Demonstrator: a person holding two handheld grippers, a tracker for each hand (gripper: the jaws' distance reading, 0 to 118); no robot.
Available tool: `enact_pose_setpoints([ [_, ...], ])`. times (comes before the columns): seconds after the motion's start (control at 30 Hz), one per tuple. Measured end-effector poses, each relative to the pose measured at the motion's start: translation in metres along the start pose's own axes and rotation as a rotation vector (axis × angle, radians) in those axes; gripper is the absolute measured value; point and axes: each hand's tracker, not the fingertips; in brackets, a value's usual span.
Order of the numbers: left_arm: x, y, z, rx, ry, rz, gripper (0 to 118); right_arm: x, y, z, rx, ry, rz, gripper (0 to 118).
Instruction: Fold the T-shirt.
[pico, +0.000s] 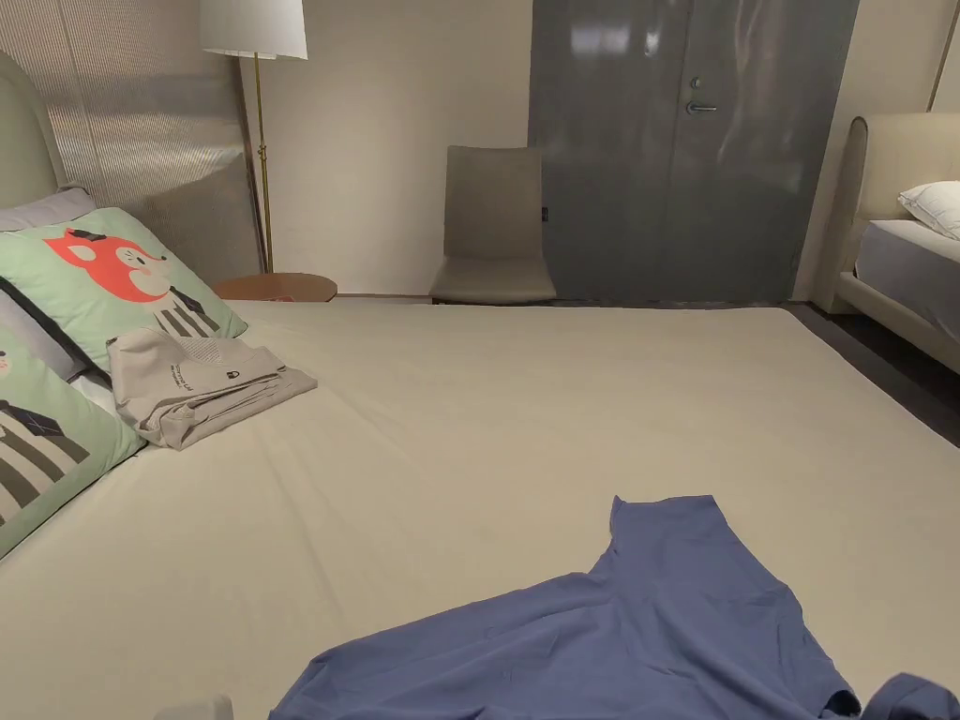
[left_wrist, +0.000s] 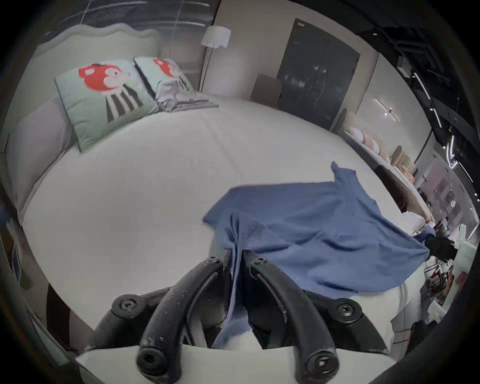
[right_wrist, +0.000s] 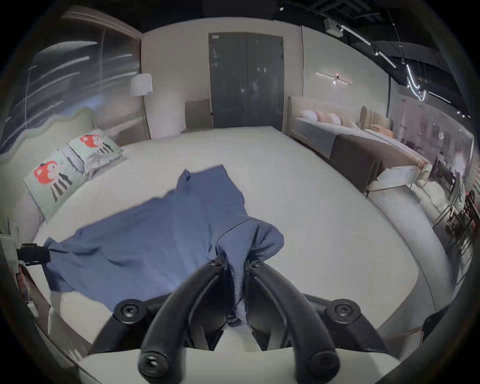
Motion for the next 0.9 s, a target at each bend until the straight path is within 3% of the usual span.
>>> enact_pose_setpoints([
  [0.23,-0.011,-0.025,-0.004,-0.046,0.028,0.036,6,0.015,-0.034,-0.03,-0.146,-0.082,-0.005,10],
  [0.43,-0.011,-0.034,-0.005,-0.061,0.035,0.028,7,0.022,-0.048,-0.032,-0.155,-0.07,-0.007,10],
  [0.47,-0.011,-0.035,-0.003,-0.055,0.031,0.025,15,0.021,-0.047,-0.029,-0.137,-0.065,0.005,14],
  [0.5,-0.012,-0.033,0.0,-0.046,0.02,0.017,34,0.02,-0.045,-0.026,-0.126,-0.066,0.019,25],
  [0.53,-0.012,-0.031,0.004,-0.036,0.009,0.015,61,0.02,-0.041,-0.022,-0.094,-0.071,0.04,47],
  [0.57,-0.012,-0.028,0.009,-0.023,0.002,0.013,91,0.019,-0.037,-0.016,-0.058,-0.07,0.053,81],
  [0.6,-0.012,-0.023,0.017,0.031,-0.009,0.013,105,0.018,-0.031,-0.01,-0.017,-0.069,0.056,101],
  [0.63,-0.011,-0.018,0.026,0.073,-0.013,0.006,110,0.016,-0.025,-0.003,0.029,-0.067,0.053,110],
  [0.83,0.009,0.041,0.077,0.396,0.026,-0.068,105,-0.009,0.034,0.034,0.343,-0.073,0.012,106],
  [0.9,0.017,0.053,0.09,0.484,0.008,-0.073,70,-0.019,0.048,0.045,0.426,-0.047,-0.004,83],
])
